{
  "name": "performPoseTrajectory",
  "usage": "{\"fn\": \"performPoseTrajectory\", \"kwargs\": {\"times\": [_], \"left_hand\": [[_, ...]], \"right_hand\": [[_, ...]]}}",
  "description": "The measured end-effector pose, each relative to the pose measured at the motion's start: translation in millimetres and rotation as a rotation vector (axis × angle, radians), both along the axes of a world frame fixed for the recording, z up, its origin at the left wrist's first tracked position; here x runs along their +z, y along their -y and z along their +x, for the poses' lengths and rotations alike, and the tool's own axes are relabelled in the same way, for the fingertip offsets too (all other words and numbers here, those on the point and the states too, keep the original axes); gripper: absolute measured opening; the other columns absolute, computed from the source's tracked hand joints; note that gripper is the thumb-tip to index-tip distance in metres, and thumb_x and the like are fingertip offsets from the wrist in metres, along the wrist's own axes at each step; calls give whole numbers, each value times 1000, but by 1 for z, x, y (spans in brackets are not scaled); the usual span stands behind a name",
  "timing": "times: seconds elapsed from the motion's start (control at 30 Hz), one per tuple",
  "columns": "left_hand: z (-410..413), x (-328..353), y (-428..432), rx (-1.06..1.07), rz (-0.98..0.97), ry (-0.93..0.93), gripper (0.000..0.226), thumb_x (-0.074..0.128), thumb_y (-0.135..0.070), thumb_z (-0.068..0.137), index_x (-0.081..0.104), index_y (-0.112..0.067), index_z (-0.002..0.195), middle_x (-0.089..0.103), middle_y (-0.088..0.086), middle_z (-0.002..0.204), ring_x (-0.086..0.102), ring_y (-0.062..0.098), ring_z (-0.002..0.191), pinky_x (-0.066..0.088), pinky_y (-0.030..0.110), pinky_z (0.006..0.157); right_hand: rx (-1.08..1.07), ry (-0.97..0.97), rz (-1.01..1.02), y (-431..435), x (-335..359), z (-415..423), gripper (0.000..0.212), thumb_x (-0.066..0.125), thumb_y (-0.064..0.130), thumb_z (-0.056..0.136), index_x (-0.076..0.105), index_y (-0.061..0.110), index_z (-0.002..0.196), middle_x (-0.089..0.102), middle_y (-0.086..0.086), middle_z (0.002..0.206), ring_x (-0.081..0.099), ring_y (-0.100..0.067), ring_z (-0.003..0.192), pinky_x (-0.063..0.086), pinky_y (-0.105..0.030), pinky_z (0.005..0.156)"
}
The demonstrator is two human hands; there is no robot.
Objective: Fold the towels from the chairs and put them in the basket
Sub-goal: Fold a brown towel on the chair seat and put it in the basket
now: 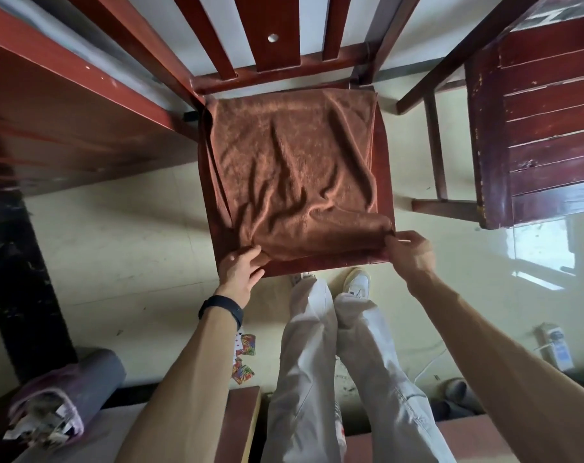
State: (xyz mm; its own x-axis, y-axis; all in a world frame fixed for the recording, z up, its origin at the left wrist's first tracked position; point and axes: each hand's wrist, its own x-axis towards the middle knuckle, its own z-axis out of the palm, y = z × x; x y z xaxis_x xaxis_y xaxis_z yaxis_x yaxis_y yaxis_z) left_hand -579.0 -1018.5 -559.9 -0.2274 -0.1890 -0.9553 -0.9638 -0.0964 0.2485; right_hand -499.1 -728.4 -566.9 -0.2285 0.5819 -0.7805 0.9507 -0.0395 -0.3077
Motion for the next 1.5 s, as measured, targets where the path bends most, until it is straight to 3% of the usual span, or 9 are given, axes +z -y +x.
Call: {"fn": "performPoseTrajectory", "kwargs": {"times": [0.1, 0.2, 0.43, 0.67, 0.8, 0.93, 1.07, 1.33, 1.5], "left_hand": [[-3, -6, -14, 47, 63, -13, 17, 64, -10, 93, 71, -20, 105, 68, 5, 118, 65, 17, 107, 53, 34, 90], [-14, -1, -25, 176, 38, 19, 12, 74, -20, 84, 71, -23, 96, 71, 0, 102, 65, 12, 92, 53, 28, 73], [-18, 22, -11, 86, 42, -113, 44, 77, -20, 76, 66, -19, 119, 73, 1, 115, 66, 19, 113, 50, 39, 100], [-13, 48, 9, -21, 119, -44, 41, 75, -28, 86, 61, -29, 124, 72, -7, 115, 68, 20, 105, 53, 33, 82], [-9, 50, 12, -44, 11, -37, 26, 73, -12, 87, 67, -16, 112, 69, 8, 122, 67, 25, 109, 55, 32, 79], [-8, 49, 10, -21, -82, 73, 21, 71, -5, 87, 66, -6, 107, 70, 15, 114, 70, 28, 95, 58, 32, 76], [-8, 45, 12, -21, -172, 79, 28, 81, -15, 80, 66, -11, 104, 70, 9, 106, 69, 25, 90, 58, 31, 68], [-6, 57, 28, 66, -191, -30, 27, 84, -30, 79, 66, -14, 92, 74, 8, 101, 73, 20, 91, 57, 28, 68], [-7, 90, 32, 142, -10, -88, 34, 74, -9, 86, 63, -13, 118, 72, 11, 111, 69, 20, 96, 54, 29, 76]], "right_hand": [[-72, -63, -28, -1, -4, 3, 6, 64, 24, 85, 64, 22, 91, 75, -4, 76, 71, -24, 77, 52, -34, 69], [-70, -87, -36, -3, -2, 2, 3, 64, 21, 87, 63, 23, 86, 73, -3, 73, 70, -21, 72, 46, -28, 64], [-101, -111, -50, -4, 8, 1, 2, 65, 21, 87, 65, 20, 89, 72, -3, 71, 70, -24, 73, 58, -42, 82], [-240, -110, -154, -10, 21, -7, 15, 68, 26, 76, 67, 14, 86, 68, 1, 54, 70, -31, 75, 58, -53, 87], [-294, -120, -153, -10, 32, -9, 10, 71, 13, 87, 67, 5, 91, 64, -5, 60, 63, -21, 57, 60, -44, 79], [-269, -113, -132, -13, 34, -8, 12, 69, 10, 89, 66, 1, 97, 63, -2, 54, 59, -13, 46, 58, -37, 70], [-199, -105, -127, -13, 35, -2, 8, 71, 16, 86, 65, 12, 87, 69, -9, 68, 68, -27, 70, 60, -43, 82], [-239, -120, -157, -11, 49, 5, 10, 72, 15, 89, 66, 8, 93, 66, -9, 71, 63, -25, 67, 59, -36, 77], [-285, -122, -147, -11, 78, -1, 9, 64, 6, 90, 61, 11, 96, 63, -11, 75, 61, -21, 63, 59, -32, 70]]}}
